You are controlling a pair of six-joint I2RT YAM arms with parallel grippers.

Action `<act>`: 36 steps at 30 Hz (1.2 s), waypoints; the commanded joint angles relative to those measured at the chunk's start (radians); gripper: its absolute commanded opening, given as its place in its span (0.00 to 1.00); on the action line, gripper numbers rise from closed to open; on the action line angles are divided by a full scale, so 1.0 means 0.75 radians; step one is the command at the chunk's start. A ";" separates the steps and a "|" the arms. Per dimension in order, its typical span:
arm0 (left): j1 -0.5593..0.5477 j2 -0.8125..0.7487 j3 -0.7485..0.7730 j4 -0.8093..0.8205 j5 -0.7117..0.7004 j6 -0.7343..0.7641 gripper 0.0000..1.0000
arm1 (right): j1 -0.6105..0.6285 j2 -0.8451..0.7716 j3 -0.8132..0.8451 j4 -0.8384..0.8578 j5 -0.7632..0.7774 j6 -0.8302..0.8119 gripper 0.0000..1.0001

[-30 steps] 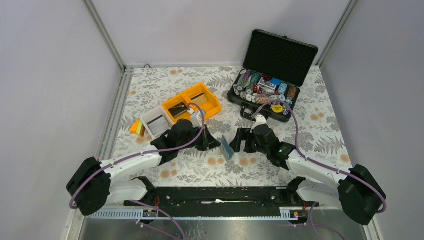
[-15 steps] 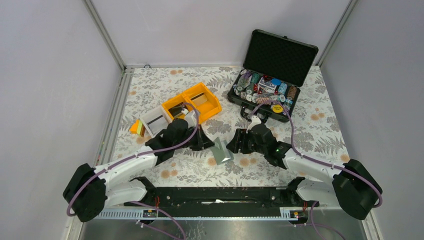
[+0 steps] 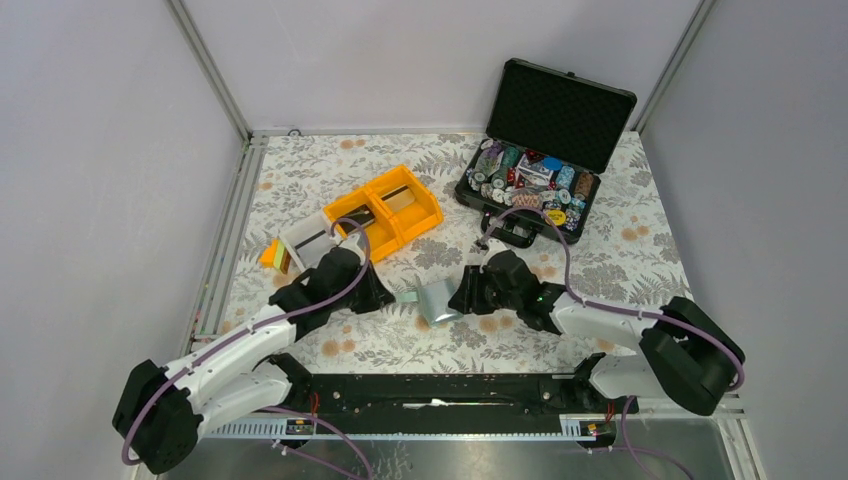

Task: Put the credit cards into the card holder

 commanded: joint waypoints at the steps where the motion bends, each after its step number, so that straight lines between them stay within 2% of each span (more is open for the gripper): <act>1: 0.015 -0.068 0.008 -0.156 -0.165 -0.017 0.00 | 0.032 0.075 0.097 0.084 -0.016 0.011 0.43; 7: 0.031 -0.023 0.048 -0.314 -0.270 -0.040 0.00 | 0.070 0.212 0.207 0.083 0.000 0.007 0.40; 12: 0.030 0.002 0.054 -0.317 -0.262 -0.039 0.00 | 0.078 0.281 0.249 0.034 0.068 0.033 0.41; 24: 0.033 0.051 0.067 -0.322 -0.273 -0.019 0.00 | 0.081 0.236 0.189 0.002 0.125 0.053 0.46; 28: 0.032 0.053 0.069 -0.325 -0.276 -0.015 0.00 | 0.081 0.253 0.185 0.021 0.103 0.061 0.46; 36: 0.032 0.053 0.065 -0.326 -0.281 0.002 0.00 | 0.081 0.280 0.169 0.155 -0.046 0.071 0.39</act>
